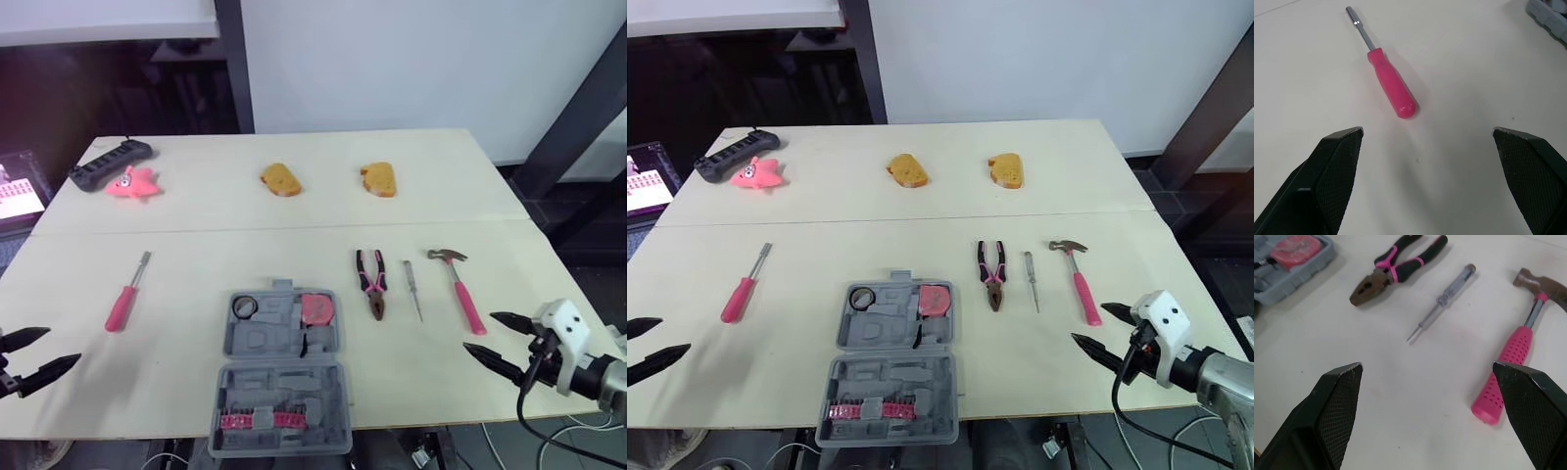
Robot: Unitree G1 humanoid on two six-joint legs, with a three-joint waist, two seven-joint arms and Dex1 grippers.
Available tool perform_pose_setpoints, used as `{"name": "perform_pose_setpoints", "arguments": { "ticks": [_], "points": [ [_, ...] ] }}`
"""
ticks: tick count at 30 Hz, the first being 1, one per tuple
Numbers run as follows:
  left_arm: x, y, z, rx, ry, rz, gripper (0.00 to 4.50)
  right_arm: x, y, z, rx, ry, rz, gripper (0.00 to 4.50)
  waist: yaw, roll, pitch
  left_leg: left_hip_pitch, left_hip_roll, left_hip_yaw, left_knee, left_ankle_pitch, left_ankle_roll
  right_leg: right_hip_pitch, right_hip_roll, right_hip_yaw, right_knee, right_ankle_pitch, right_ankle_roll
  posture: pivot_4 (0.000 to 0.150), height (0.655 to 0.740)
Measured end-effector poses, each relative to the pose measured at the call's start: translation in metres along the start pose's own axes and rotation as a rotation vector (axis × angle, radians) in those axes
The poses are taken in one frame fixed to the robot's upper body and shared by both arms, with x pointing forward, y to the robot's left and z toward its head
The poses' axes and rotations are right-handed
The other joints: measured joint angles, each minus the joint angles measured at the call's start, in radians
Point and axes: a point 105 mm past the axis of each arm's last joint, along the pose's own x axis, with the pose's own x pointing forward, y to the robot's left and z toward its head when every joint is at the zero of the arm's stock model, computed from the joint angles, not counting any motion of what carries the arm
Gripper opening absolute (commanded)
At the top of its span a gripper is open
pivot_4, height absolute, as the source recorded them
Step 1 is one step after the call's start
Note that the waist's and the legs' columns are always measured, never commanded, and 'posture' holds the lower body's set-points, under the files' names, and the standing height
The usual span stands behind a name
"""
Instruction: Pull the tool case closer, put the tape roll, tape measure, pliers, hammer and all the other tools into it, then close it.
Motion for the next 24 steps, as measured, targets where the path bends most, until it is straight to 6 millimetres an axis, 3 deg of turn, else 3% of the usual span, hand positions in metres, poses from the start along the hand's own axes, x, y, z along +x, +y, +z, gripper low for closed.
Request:
{"name": "perform_pose_setpoints", "arguments": {
  "ticks": [6, 10, 13, 15, 18, 24],
  "points": [
    [0.014, -0.016, 0.003, 0.010, -0.029, -0.058, 4.50, 0.010, 0.012, 0.014, -0.024, -0.029, 0.003, 4.47, 0.001, 0.000, 0.000, 0.000, 0.000, 0.000, 0.000, 0.000, 0.000, 0.000, 0.000, 0.000, 0.000, 0.000, 0.000, 0.150, 0.7400],
    [0.043, -0.060, 0.017, 0.015, -0.096, -0.209, 4.50, 0.036, 0.047, 0.039, -0.014, -0.108, 0.054, 4.47, 0.002, 0.000, 0.000, 0.000, 0.000, -0.001, 0.000, 0.000, 0.000, 0.001, 0.000, 0.000, 0.001, 0.000, 0.000, 0.150, 0.7400],
    [0.052, -0.071, 0.028, 0.030, -0.148, -0.212, 4.50, 0.050, 0.065, 0.045, 0.017, -0.111, 0.047, 4.47, 0.003, -0.001, -0.001, 0.000, 0.000, -0.002, 0.000, 0.000, 0.000, 0.001, 0.000, 0.000, 0.001, 0.000, 0.000, 0.150, 0.7400],
    [0.057, -0.088, 0.043, 0.066, -0.227, -0.260, 4.50, 0.066, 0.078, 0.049, 0.087, -0.130, 0.005, 4.47, 0.003, -0.002, -0.002, 0.000, 0.000, -0.002, 0.001, 0.000, -0.001, 0.001, 0.000, 0.000, 0.001, 0.000, 0.000, 0.150, 0.7400],
    [0.064, -0.127, 0.055, 0.133, -0.263, -0.435, 4.50, 0.097, 0.100, 0.046, 0.171, -0.094, -0.057, 4.47, 0.001, -0.001, -0.001, 0.000, 0.000, -0.002, 0.000, 0.003, -0.005, 0.000, 0.000, 0.000, 0.001, 0.000, -0.001, 0.150, 0.7400],
    [0.060, -0.153, 0.051, 0.149, -0.218, -0.641, 4.50, 0.127, 0.100, 0.034, 0.235, -0.026, -0.232, 4.47, 0.000, -0.001, -0.001, -0.001, 0.000, -0.002, -0.001, 0.003, -0.005, -0.001, 0.000, 0.000, 0.001, 0.000, -0.001, 0.150, 0.7400]
  ]
}}
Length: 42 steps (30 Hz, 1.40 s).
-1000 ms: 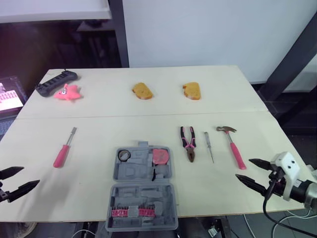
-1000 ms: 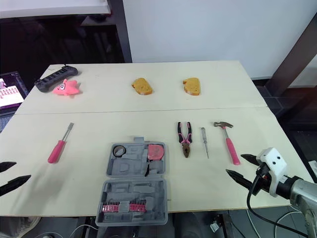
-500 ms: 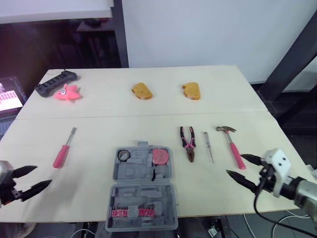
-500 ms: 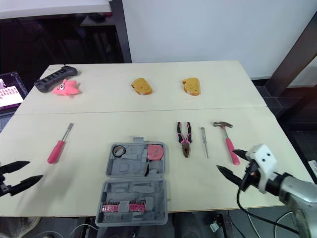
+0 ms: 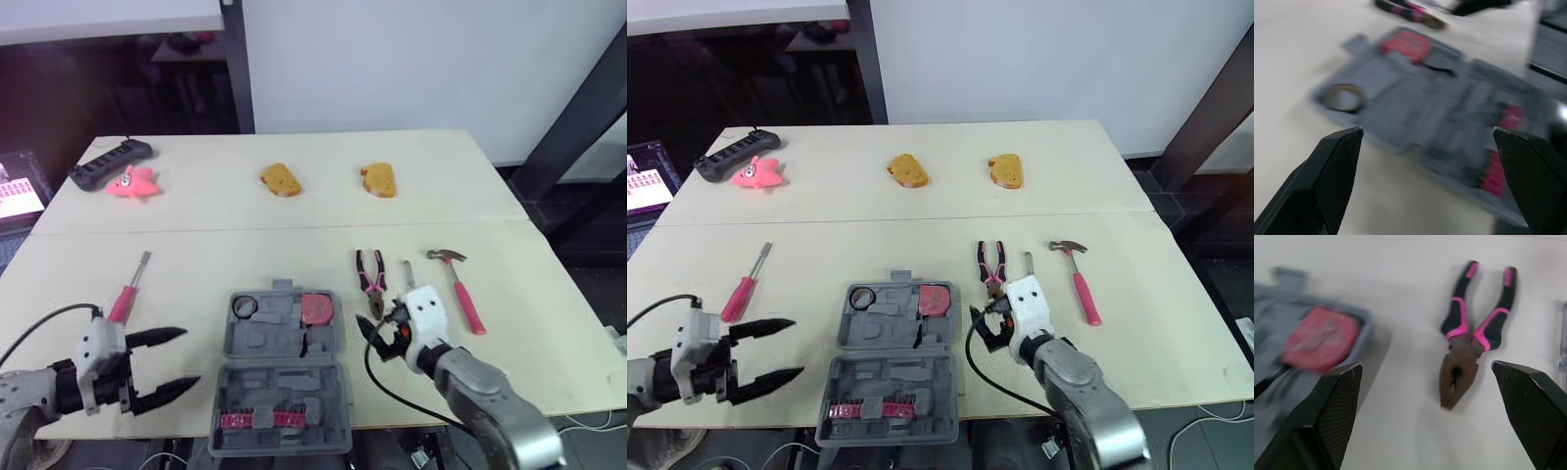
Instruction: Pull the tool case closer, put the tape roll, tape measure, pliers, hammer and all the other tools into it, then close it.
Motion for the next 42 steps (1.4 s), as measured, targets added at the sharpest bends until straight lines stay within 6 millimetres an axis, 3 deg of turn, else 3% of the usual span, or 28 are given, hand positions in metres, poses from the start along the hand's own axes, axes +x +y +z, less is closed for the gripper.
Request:
{"name": "perform_pose_setpoints", "arguments": {
  "ticks": [8, 19, 22, 26, 28, 42],
  "points": [
    [0.018, 0.001, 0.017, 0.053, -0.035, -0.079, 4.50, 0.027, -0.020, -0.025, 0.074, 0.070, -0.207, 4.47, -0.002, 0.000, 0.000, 0.000, 0.000, 0.000, 0.000, 0.000, 0.000, 0.000, 0.000, 0.000, 0.000, 0.000, 0.000, 0.150, 0.7400],
    [0.022, 0.001, 0.017, 0.055, -0.038, -0.098, 4.50, 0.044, -0.033, -0.020, 0.114, 0.022, -0.278, 4.47, -0.003, 0.000, 0.000, 0.001, 0.000, 0.000, 0.000, 0.000, 0.000, 0.001, 0.001, 0.000, 0.001, 0.000, 0.000, 0.150, 0.7400],
    [0.021, 0.002, 0.017, 0.055, -0.037, -0.094, 4.50, 0.046, -0.034, -0.021, 0.121, 0.026, -0.298, 3.66, -0.003, 0.000, 0.000, 0.001, 0.000, 0.000, 0.000, 0.000, 0.000, 0.001, 0.001, 0.000, 0.001, 0.000, 0.000, 0.150, 0.7400],
    [0.021, 0.003, 0.016, 0.053, -0.035, -0.091, 4.50, 0.044, -0.037, -0.022, 0.124, 0.025, -0.312, 1.71, -0.003, -0.001, -0.001, 0.001, 0.000, 0.000, 0.000, 0.000, 0.000, 0.001, 0.001, 0.000, 0.001, 0.000, 0.000, 0.150, 0.7400],
    [0.021, 0.003, 0.016, 0.053, -0.035, -0.091, 4.50, 0.044, -0.036, -0.022, 0.130, 0.024, -0.313, 1.00, -0.003, -0.001, -0.001, 0.001, 0.000, -0.001, 0.000, 0.000, 0.000, 0.001, 0.001, 0.000, 0.001, 0.000, 0.000, 0.150, 0.7400],
    [0.020, 0.004, 0.016, 0.059, -0.036, -0.084, 4.50, 0.042, -0.037, -0.023, 0.095, 0.023, -0.273, 1.00, -0.003, -0.001, -0.001, 0.001, 0.000, -0.001, 0.000, 0.000, 0.000, 0.001, 0.001, 0.000, 0.001, 0.000, 0.000, 0.150, 0.7400]
  ]
}}
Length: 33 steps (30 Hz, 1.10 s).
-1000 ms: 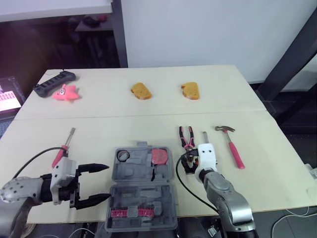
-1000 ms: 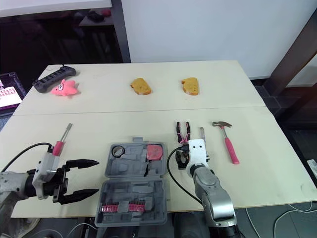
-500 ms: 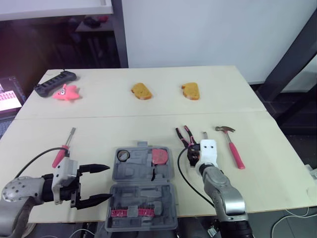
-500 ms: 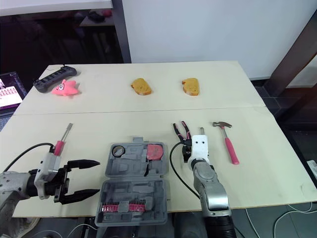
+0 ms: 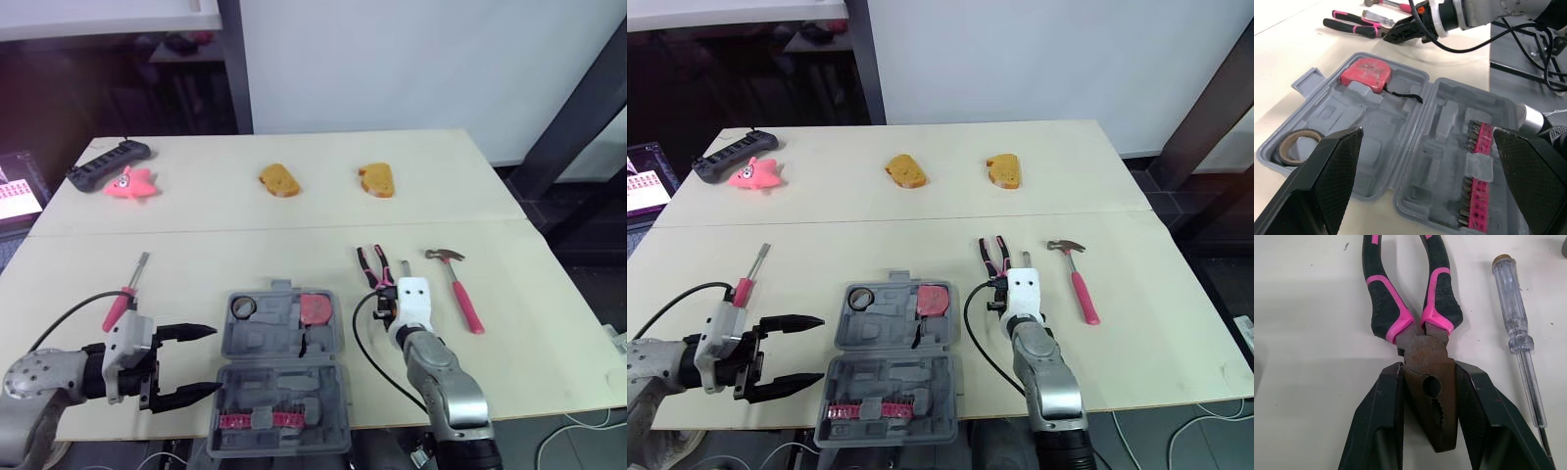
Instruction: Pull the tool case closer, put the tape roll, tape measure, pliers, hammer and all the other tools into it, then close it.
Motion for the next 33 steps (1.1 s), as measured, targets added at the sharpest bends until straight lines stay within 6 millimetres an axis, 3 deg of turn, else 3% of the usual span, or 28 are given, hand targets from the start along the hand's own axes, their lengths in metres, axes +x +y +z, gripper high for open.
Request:
{"name": "perform_pose_setpoints", "arguments": {
  "ticks": [4, 10, 17, 20, 24, 33],
  "points": [
    [0.000, 0.002, 0.000, 0.006, 0.003, 0.007, 4.50, 0.000, 0.000, 0.000, -0.005, -0.002, 0.003, 1.00, 0.000, 0.000, 0.000, 0.000, 0.000, 0.000, 0.000, 0.000, 0.000, 0.000, 0.000, 0.000, 0.000, 0.000, 0.000, 0.150, 0.7400],
    [0.000, 0.003, 0.000, 0.007, 0.009, 0.016, 4.50, 0.007, 0.004, 0.003, -0.008, -0.014, 0.026, 3.70, -0.007, 0.000, 0.000, 0.000, 0.000, 0.000, 0.000, 0.000, 0.000, 0.000, 0.000, 0.000, 0.000, 0.000, 0.000, 0.150, 0.7400],
    [0.000, 0.005, -0.002, 0.003, 0.015, 0.027, 4.50, 0.014, 0.005, 0.007, -0.012, -0.022, 0.041, 3.70, -0.013, -0.001, -0.001, 0.000, 0.000, 0.000, 0.000, 0.000, 0.000, 0.001, 0.000, 0.000, 0.000, 0.000, 0.000, 0.150, 0.7400],
    [0.000, 0.005, -0.002, 0.003, 0.016, 0.028, 4.50, 0.015, 0.004, 0.007, -0.013, -0.023, 0.039, 2.87, -0.017, -0.001, -0.001, 0.000, 0.000, 0.000, 0.000, 0.000, 0.000, 0.001, 0.000, 0.000, 0.000, 0.000, 0.000, 0.150, 0.7400],
    [0.000, 0.005, -0.002, 0.003, 0.016, 0.033, 4.50, 0.015, -0.001, 0.007, -0.023, -0.025, 0.040, 1.05, -0.021, -0.001, -0.001, 0.000, 0.000, 0.000, 0.000, 0.000, 0.000, 0.001, 0.000, 0.000, 0.000, 0.000, 0.000, 0.150, 0.7400],
    [0.002, 0.009, 0.000, 0.013, 0.011, 0.040, 4.50, 0.015, -0.003, 0.008, -0.043, -0.025, 0.064, 0.98, -0.021, -0.001, -0.001, 0.000, 0.000, 0.000, 0.000, 0.000, 0.000, 0.001, 0.000, 0.000, 0.000, 0.000, 0.000, 0.150, 0.7400]
  ]
}}
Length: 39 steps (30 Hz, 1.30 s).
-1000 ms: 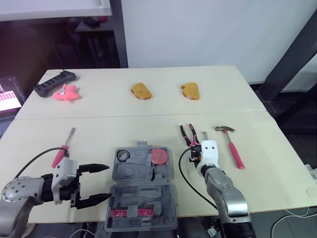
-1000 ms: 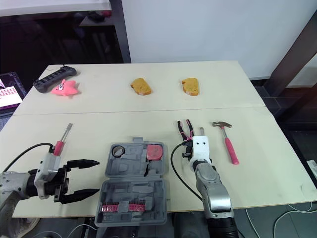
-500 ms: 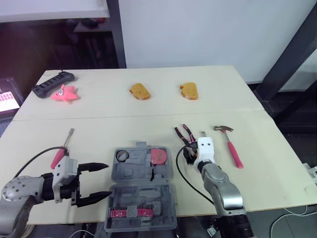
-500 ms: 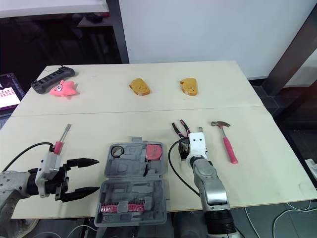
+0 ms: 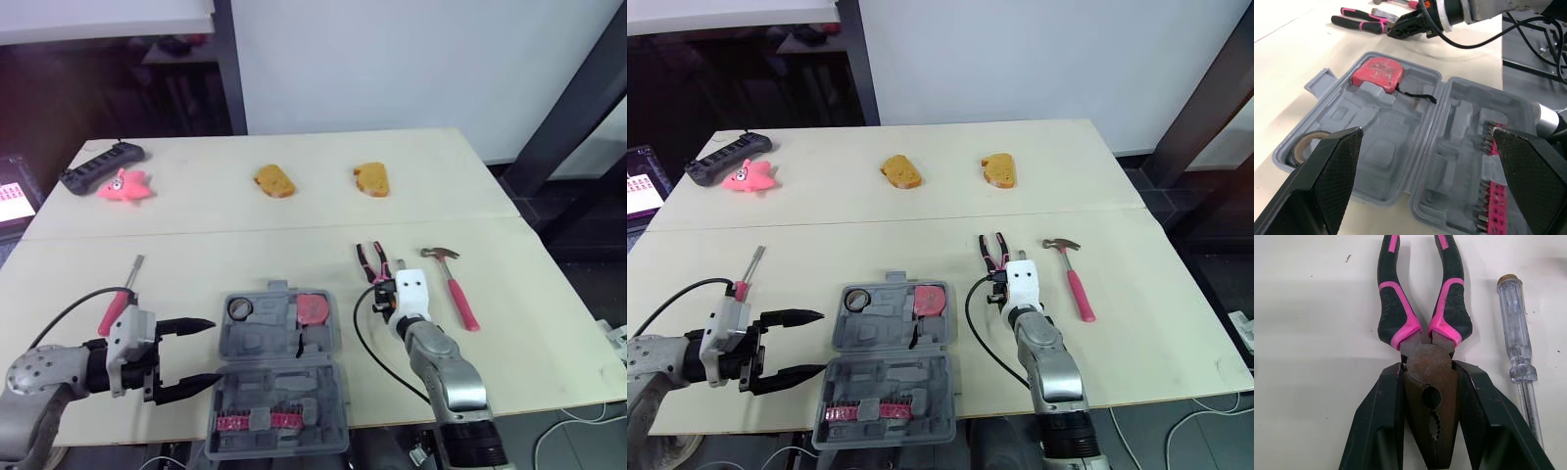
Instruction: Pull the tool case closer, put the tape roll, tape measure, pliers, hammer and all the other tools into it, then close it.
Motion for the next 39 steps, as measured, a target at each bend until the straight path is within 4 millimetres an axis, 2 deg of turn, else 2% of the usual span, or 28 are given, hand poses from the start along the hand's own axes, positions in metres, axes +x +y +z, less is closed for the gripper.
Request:
{"name": "perform_pose_setpoints", "arguments": {
  "ticks": [4, 6, 10, 11, 12, 13, 16, 18, 22, 24, 29, 34, 39],
  "points": [
    [0.000, 0.002, -0.001, -0.005, -0.001, 0.013, 4.50, -0.004, -0.002, 0.005, -0.049, -0.006, 0.029, 0.98, 0.000, 0.002, 0.001, -0.001, 0.000, 0.000, 0.000, 0.000, 0.000, -0.001, 0.000, 0.000, 0.000, 0.000, 0.000, 0.150, 0.7400],
    [-0.002, 0.005, -0.003, -0.016, 0.000, 0.034, 4.50, -0.015, 0.000, 0.020, -0.129, -0.026, 0.120, 0.98, 0.000, 0.007, 0.004, -0.003, -0.001, 0.000, 0.001, 0.000, 0.000, -0.003, -0.001, 0.001, 0.000, 0.001, 0.001, 0.150, 0.7400],
    [-0.006, 0.009, -0.006, -0.031, 0.004, 0.065, 4.50, -0.053, 0.022, 0.101, -0.382, -0.182, 0.416, 0.98, -0.002, 0.010, 0.006, -0.002, 0.000, 0.000, 0.000, 0.000, 0.000, -0.003, 0.000, 0.000, 0.001, 0.002, 0.003, 0.150, 0.7400],
    [-0.008, 0.009, -0.009, -0.037, 0.006, 0.069, 4.50, -0.067, 0.031, 0.118, -0.453, -0.209, 0.502, 0.98, -0.001, 0.010, 0.006, -0.001, 0.001, -0.002, 0.000, 0.000, 0.000, -0.002, 0.001, -0.001, 0.001, 0.002, 0.004, 0.150, 0.7400],
    [-0.009, 0.009, -0.011, -0.044, 0.009, 0.072, 4.50, -0.077, 0.039, 0.125, -0.519, -0.205, 0.578, 0.98, 0.001, 0.009, 0.006, -0.001, 0.001, -0.002, -0.001, 0.000, 0.000, -0.002, 0.002, -0.001, 0.000, 0.002, 0.004, 0.150, 0.7400],
    [-0.010, 0.009, -0.013, -0.050, 0.013, 0.076, 4.50, -0.086, 0.047, 0.126, -0.575, -0.180, 0.652, 0.98, 0.001, 0.008, 0.005, -0.001, 0.002, -0.003, -0.001, 0.000, 0.001, -0.002, 0.003, -0.002, 0.000, 0.002, 0.003, 0.150, 0.7400],
    [-0.014, 0.009, -0.022, -0.066, 0.031, 0.091, 4.50, -0.096, 0.066, 0.100, -0.679, 0.027, 0.848, 0.98, 0.006, 0.007, 0.005, -0.003, 0.003, -0.003, 0.000, 0.000, 0.001, -0.003, 0.004, -0.002, -0.001, 0.000, 0.001, 0.150, 0.7400],
    [-0.016, 0.008, -0.025, -0.071, 0.039, 0.096, 4.50, -0.096, 0.077, 0.095, -0.722, 0.100, 0.900, 0.98, 0.004, 0.008, 0.005, -0.004, 0.003, -0.001, 0.001, 0.000, 0.001, -0.004, 0.003, -0.001, -0.001, 0.000, 0.000, 0.150, 0.7400],
    [-0.024, 0.002, -0.029, -0.078, 0.056, 0.105, 4.50, -0.095, 0.104, 0.097, -0.792, 0.144, 0.946, 0.98, -0.001, 0.007, 0.005, -0.003, 0.004, -0.001, 0.000, 0.000, 0.001, -0.005, 0.004, -0.001, 0.000, 0.001, -0.001, 0.150, 0.7400],
    [-0.029, -0.003, -0.031, -0.084, 0.072, 0.105, 4.50, -0.094, 0.116, 0.091, -0.820, 0.171, 0.969, 0.98, 0.001, 0.007, 0.005, -0.004, 0.004, -0.001, 0.000, 0.000, 0.001, -0.006, 0.004, -0.001, 0.001, 0.001, -0.001, 0.150, 0.7400],
    [-0.040, -0.015, -0.039, -0.113, 0.101, 0.107, 4.50, -0.094, 0.132, 0.071, -0.925, 0.249, 1.010, 0.98, 0.004, 0.007, 0.005, -0.006, 0.004, -0.001, 0.000, 0.000, 0.001, -0.008, 0.003, -0.001, 0.000, 0.001, -0.001, 0.150, 0.7400],
    [-0.043, -0.022, -0.036, -0.101, 0.112, 0.105, 4.50, -0.085, 0.140, 0.057, -0.952, 0.307, 0.996, 0.98, 0.000, 0.007, 0.005, -0.006, 0.004, -0.001, 0.000, 0.000, 0.001, -0.009, 0.004, -0.001, 0.001, 0.001, -0.002, 0.150, 0.7400],
    [-0.042, -0.027, -0.034, -0.096, 0.115, 0.092, 4.50, -0.081, 0.147, 0.060, -0.963, 0.302, 0.993, 0.98, -0.001, 0.007, 0.005, -0.006, 0.004, -0.001, 0.000, 0.000, 0.001, -0.010, 0.005, -0.001, 0.001, 0.002, -0.002, 0.150, 0.7400]
  ]
}}
